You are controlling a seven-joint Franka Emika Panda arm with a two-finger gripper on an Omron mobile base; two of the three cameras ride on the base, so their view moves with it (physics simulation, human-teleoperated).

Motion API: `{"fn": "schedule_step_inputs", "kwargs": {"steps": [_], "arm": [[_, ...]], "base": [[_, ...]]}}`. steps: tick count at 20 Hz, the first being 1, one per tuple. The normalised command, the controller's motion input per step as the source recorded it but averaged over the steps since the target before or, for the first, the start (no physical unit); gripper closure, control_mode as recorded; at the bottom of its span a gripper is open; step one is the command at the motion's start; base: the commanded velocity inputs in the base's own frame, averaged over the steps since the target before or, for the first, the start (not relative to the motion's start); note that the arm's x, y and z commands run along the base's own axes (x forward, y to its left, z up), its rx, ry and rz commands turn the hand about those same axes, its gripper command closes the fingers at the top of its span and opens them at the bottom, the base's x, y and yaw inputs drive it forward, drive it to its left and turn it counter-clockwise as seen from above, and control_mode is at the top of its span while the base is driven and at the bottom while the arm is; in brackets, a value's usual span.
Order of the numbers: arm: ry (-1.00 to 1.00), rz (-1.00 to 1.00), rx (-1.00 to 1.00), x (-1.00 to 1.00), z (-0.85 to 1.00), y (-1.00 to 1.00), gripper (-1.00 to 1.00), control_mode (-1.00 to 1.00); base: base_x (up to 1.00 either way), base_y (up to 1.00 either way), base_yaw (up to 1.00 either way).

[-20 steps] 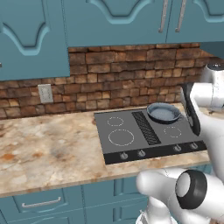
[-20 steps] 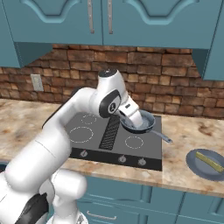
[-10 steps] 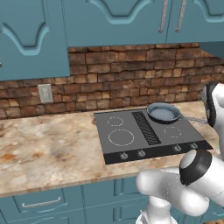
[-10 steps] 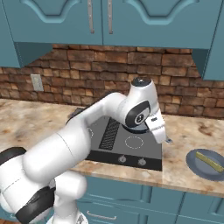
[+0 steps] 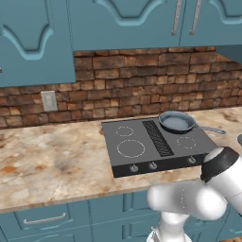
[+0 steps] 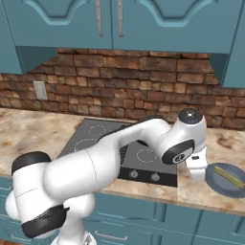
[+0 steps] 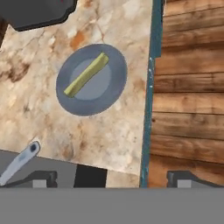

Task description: Pick up the butter stick and place it in the pan. Then turn on the burner for the pan.

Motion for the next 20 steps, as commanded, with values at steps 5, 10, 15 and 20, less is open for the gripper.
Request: {"fn": "schedule_step_inputs", "kwargs": {"steps": [5, 10, 15, 20], "arm": [[-0.05, -0.31, 0.14, -0.02, -0.24, -0.80, -1.00, -1.00], [-0.05, -0.20, 0.06, 0.04, -0.30, -0.56, -1.00, -1.00], [-0.02, -0.13, 0.04, 0.29, -0.35, -0.30, -1.00, -1.00], [0.00, -0.02, 0.03, 0.44, -0.31, -0.11, -1.00, -1.00]], "base": [[0.00, 0.00, 0.00], [0.00, 0.00, 0.00], [0.00, 0.00, 0.00], [0.00, 0.00, 0.00]]}}
